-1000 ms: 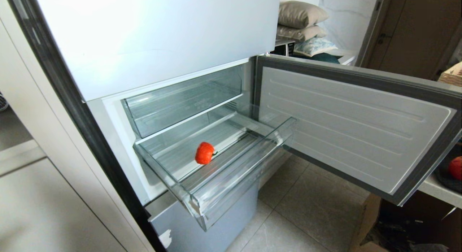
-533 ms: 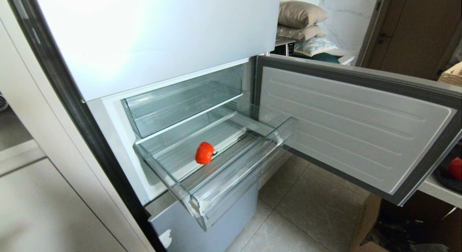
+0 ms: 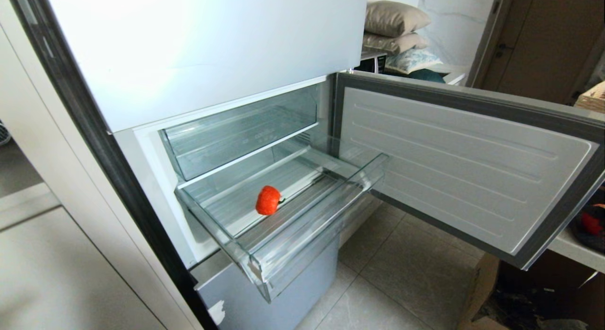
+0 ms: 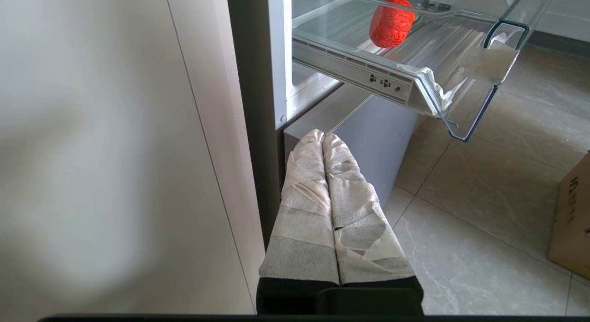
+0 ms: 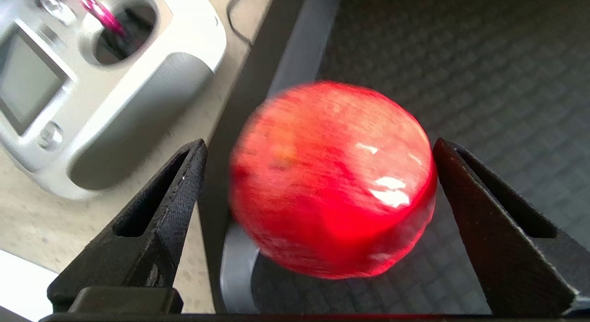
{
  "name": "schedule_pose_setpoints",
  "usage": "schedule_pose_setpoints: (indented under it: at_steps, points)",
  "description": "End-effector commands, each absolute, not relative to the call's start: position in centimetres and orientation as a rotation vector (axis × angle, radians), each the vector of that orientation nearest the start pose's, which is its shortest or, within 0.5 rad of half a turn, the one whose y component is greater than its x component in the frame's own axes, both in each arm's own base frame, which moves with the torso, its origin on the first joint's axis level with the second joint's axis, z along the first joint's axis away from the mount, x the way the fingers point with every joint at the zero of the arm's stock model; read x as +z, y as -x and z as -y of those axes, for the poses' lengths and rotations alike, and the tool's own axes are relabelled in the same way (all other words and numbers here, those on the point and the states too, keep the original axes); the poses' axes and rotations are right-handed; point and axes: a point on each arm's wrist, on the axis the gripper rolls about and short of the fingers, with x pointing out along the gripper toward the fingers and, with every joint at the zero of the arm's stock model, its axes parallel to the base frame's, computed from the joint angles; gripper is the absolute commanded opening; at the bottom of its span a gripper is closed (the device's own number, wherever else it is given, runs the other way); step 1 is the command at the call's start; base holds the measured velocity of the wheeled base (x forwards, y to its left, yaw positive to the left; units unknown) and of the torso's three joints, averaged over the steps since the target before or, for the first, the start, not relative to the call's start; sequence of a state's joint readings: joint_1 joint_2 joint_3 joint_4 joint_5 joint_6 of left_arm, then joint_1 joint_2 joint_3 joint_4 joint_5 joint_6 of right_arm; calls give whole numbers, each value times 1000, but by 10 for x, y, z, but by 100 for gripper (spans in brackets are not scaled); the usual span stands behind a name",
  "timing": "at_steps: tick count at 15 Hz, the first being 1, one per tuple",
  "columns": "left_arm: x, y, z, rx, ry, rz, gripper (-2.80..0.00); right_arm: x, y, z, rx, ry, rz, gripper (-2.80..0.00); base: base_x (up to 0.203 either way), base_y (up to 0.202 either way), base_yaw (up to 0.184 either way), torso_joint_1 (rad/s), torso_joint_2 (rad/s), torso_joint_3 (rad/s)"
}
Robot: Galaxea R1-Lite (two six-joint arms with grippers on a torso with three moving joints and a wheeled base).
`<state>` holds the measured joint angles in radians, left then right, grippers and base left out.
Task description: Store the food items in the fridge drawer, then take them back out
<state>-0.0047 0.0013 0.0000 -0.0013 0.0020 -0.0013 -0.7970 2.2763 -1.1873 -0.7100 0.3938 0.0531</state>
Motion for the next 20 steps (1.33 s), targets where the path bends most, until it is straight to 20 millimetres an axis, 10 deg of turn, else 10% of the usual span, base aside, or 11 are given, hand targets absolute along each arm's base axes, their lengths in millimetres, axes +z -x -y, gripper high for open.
schedule_pose_setpoints:
  at_steps: [1, 20]
  points:
    - [76, 23, 0, -2, 2, 0, -280, 67, -311, 306, -406, -273, -311, 0, 0, 0, 0, 0, 0, 0]
    - [76, 23, 0, 0, 2, 0, -280, 70, -307, 305, -410, -300, -305, 0, 0, 0, 0, 0, 0, 0]
